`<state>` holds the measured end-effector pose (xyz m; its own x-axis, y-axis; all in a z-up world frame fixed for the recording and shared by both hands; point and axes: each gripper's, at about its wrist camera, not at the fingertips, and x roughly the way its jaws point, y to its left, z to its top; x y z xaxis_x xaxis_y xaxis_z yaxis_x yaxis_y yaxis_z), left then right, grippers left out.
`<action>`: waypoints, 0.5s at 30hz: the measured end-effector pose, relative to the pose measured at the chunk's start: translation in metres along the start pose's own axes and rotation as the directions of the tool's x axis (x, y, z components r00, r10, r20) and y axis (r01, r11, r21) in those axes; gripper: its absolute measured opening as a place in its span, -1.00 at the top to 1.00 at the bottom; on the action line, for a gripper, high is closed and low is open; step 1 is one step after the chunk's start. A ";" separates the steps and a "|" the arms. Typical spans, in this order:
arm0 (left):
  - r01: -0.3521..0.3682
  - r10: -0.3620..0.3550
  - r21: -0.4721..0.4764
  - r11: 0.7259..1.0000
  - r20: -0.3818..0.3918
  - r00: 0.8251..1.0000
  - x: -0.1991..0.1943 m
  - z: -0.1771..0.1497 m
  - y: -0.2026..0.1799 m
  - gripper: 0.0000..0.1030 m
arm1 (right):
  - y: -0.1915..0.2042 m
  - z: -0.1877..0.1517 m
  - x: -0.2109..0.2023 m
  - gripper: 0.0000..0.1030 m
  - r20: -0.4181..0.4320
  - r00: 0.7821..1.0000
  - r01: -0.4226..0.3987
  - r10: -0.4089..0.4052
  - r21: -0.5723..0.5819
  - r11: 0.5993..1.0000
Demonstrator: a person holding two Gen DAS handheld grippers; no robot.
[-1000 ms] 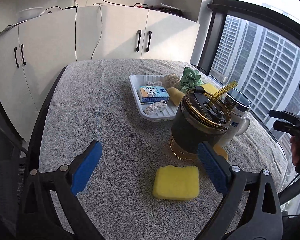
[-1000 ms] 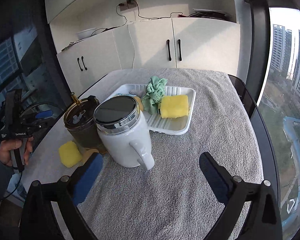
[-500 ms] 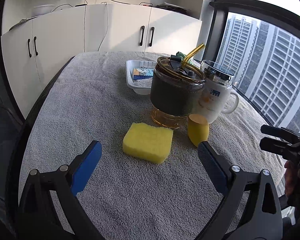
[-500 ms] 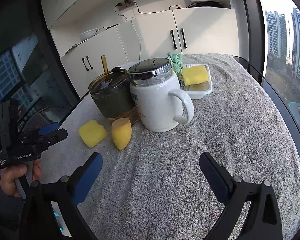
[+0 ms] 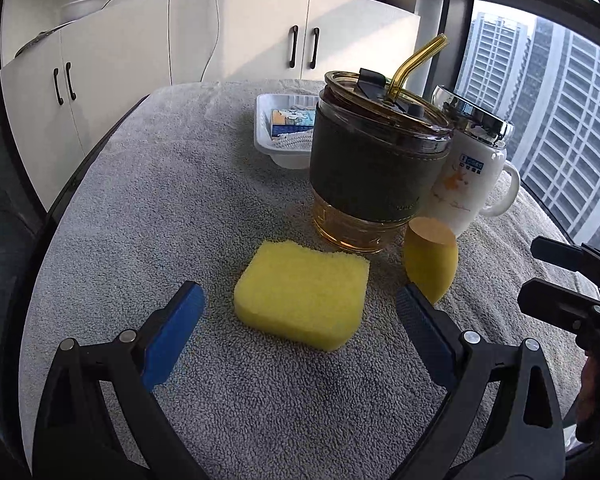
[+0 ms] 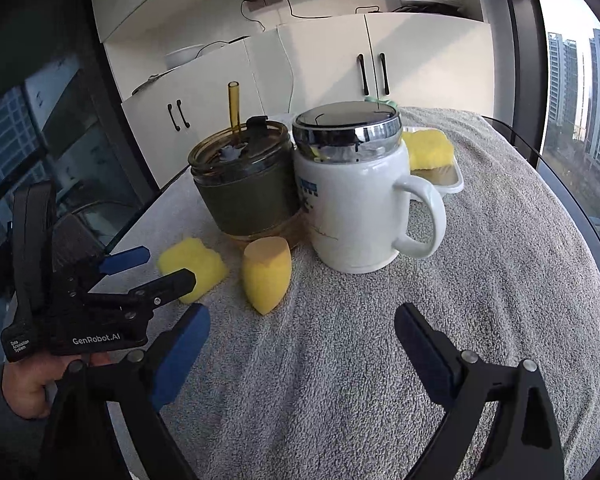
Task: Organize soft objects
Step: 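Grasp the yellow rectangular sponge with left while right grasps the yellow makeup sponge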
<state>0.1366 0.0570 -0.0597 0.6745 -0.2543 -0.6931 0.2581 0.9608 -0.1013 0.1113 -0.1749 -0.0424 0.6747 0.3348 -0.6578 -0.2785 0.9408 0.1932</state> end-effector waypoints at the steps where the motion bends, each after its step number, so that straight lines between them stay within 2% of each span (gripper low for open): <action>1: 0.001 -0.001 -0.004 1.000 -0.005 1.000 0.002 0.001 0.001 -0.90 | 0.001 0.000 0.003 -0.78 -0.002 1.000 0.002 -0.002 -0.002 1.000; 4: 0.001 -0.001 -0.008 1.000 -0.001 1.000 0.004 0.003 0.004 -0.90 | 0.003 0.000 0.014 -0.67 -0.024 1.000 -0.003 0.003 0.005 1.000; 10: 0.009 -0.009 0.002 1.000 -0.033 0.999 0.010 0.003 0.003 -0.90 | 0.007 -0.002 0.032 -0.59 -0.060 0.998 -0.002 0.003 0.011 1.000; 15: -0.032 0.034 0.031 0.999 -0.088 0.996 0.021 0.005 0.002 -0.90 | 0.010 0.000 0.043 -0.53 -0.081 0.997 0.008 -0.007 0.012 1.000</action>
<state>0.1548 0.0530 -0.0715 0.6196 -0.2105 -0.7562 0.2580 0.9645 -0.0570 0.1373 -0.1515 -0.0693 0.6189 0.3226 -0.7161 -0.2644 0.9441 0.1968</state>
